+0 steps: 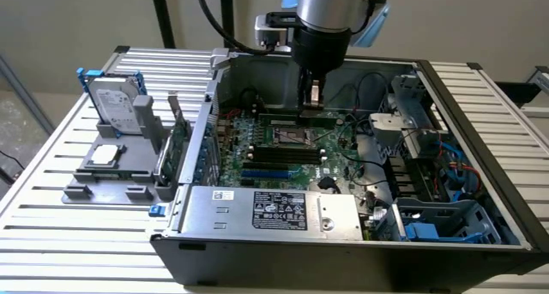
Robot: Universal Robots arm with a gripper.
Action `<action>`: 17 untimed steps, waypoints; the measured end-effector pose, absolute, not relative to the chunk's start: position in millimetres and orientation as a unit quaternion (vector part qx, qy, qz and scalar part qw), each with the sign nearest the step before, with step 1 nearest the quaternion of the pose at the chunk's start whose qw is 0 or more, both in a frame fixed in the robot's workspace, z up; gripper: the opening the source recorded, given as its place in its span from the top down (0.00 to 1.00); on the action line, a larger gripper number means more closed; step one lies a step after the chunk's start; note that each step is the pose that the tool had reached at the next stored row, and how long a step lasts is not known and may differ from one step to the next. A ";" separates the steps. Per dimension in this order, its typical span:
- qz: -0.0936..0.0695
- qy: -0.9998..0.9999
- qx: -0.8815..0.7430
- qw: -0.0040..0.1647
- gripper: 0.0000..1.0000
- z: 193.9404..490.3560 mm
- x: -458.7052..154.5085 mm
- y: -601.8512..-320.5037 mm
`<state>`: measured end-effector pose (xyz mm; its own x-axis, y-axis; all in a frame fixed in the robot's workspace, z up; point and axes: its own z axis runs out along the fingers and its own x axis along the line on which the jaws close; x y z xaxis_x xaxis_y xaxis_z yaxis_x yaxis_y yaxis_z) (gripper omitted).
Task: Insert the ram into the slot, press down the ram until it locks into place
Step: 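Insert the ram into the slot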
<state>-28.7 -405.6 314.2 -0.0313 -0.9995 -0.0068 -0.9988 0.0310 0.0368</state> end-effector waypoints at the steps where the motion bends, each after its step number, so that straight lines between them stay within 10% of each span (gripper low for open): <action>1: -0.016 -0.718 0.696 0.010 0.86 312.3 -28.9 -405.9; 17: -0.016 -0.718 0.696 0.010 0.86 283.3 -35.1 -406.2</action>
<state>-35.1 -406.2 283.3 -0.0321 -0.9995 -0.0068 -0.9988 0.0318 0.0369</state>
